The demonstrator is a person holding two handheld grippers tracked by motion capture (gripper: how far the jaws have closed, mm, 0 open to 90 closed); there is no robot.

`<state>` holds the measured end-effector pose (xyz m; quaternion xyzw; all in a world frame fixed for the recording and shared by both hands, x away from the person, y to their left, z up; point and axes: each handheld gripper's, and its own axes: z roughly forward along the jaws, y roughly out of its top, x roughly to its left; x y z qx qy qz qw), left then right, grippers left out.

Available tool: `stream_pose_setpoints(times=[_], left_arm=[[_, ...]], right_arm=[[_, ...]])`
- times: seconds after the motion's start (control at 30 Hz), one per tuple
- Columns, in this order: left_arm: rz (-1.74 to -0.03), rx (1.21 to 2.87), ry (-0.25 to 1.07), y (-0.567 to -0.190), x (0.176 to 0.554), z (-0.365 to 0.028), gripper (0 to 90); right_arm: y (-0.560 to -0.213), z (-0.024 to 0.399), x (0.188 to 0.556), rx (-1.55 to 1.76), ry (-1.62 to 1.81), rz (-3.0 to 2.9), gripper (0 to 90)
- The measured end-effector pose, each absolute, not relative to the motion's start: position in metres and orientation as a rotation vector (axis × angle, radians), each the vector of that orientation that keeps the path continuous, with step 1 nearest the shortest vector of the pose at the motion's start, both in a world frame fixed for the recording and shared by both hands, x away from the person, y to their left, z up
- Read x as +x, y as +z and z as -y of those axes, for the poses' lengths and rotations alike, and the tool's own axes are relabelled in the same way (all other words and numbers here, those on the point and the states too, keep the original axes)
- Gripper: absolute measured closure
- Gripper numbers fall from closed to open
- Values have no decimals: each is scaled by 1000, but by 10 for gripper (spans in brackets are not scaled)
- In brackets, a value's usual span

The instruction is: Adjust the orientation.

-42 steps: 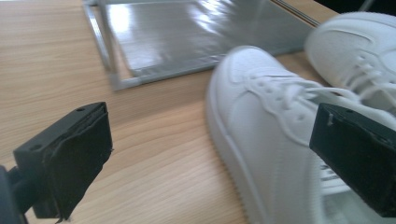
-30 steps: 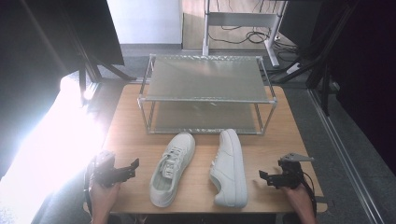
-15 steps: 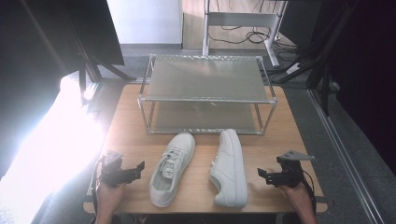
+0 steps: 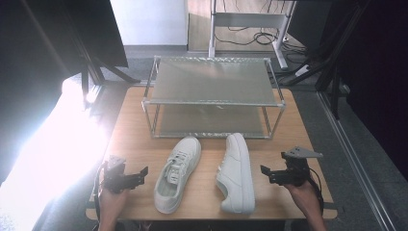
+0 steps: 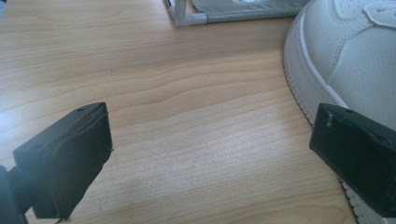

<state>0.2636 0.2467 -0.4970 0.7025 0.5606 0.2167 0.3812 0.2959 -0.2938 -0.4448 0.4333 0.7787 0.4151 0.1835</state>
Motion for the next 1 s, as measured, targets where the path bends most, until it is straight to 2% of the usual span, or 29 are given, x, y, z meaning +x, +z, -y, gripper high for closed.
stream_pose_setpoints(times=[0.53, 1.0], left_arm=[[-1432, 1811, 545, -497, 263, -244, 0], [-1431, 1817, 541, -497, 263, -242, 0]], right_arm=[[-431, 236, 305, 1091, 1168, -2262, 0], [-442, 229, 313, 1091, 1138, -2229, 0]])
